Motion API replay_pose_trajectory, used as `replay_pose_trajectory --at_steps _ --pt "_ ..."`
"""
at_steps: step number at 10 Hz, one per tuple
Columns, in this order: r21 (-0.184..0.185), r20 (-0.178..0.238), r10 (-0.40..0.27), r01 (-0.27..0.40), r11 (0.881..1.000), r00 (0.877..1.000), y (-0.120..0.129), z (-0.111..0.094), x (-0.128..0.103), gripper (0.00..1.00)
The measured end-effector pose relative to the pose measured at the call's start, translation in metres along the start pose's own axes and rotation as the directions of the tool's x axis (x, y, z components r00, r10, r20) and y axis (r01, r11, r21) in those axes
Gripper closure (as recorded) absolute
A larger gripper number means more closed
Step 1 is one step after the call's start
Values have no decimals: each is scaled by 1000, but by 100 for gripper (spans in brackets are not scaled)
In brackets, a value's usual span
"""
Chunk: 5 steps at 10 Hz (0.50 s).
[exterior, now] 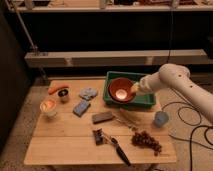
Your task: Stack bowls into tray
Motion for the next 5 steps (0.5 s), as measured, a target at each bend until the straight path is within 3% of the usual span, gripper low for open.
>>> replay_pose_trajectory --at_steps 2,5 --pt "-23 -25 102 -103 994 994 26 8 55 100" --pt "-32 -28 157 -158 987 987 35 29 102 100"
